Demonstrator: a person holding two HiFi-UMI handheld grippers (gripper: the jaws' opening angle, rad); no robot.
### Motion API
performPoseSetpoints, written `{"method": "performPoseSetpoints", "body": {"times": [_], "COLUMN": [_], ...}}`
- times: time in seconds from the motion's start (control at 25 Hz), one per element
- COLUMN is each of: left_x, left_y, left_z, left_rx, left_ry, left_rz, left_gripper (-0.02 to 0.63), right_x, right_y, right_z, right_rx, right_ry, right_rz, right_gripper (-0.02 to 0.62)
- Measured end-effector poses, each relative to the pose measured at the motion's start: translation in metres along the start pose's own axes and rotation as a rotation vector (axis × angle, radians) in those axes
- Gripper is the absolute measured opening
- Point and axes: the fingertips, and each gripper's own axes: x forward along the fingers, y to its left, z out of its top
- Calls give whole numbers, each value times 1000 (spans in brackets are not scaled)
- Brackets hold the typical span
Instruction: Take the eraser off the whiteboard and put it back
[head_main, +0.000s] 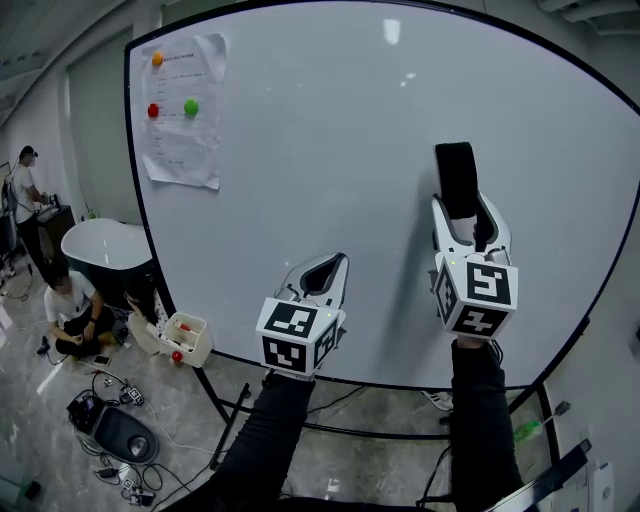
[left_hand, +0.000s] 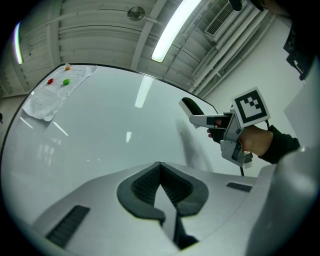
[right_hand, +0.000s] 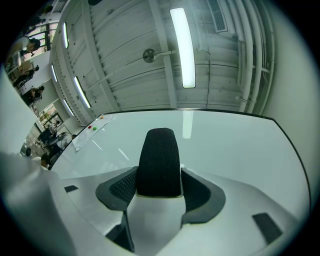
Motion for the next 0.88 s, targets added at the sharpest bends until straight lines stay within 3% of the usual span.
{"method": "performPoseSetpoints", "body": {"times": [0.32, 0.88], "left_x": [5, 5], "left_y": [-18, -31], "left_z": [0, 4], "left_rx": [-5, 2], "left_ry": [-7, -24], "left_rz": [-40, -74], "left_gripper": [6, 6], "right_x": [-40, -100], "right_y": [-9, -30], "right_z": [-15, -27], "right_rx": [-12, 68], "right_ry": [32, 82], "right_rz": [-26, -51], "right_gripper": [275, 275]}}
